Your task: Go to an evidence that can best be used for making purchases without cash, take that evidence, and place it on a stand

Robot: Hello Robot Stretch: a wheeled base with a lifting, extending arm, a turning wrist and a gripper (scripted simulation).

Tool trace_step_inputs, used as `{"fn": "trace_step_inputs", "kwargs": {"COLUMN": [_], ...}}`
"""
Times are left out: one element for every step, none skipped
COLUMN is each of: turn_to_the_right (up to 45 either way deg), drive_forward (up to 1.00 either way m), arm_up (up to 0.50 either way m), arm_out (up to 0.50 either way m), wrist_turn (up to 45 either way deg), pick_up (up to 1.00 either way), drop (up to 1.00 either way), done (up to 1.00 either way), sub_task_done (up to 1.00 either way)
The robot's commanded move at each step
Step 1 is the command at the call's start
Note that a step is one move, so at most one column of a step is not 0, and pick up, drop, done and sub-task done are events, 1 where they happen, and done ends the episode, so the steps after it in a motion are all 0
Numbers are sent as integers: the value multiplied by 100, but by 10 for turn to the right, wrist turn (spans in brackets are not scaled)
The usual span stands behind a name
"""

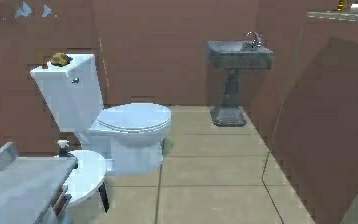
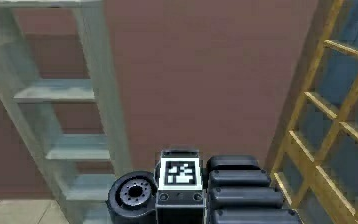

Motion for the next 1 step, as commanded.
{"fn": "trace_step_inputs", "kwargs": {"turn_to_the_right": [0], "drive_forward": [100], "arm_up": [0], "arm_out": [0], "wrist_turn": [0], "pick_up": [0], "drop": [0], "done": [0], "sub_task_done": [0]}}
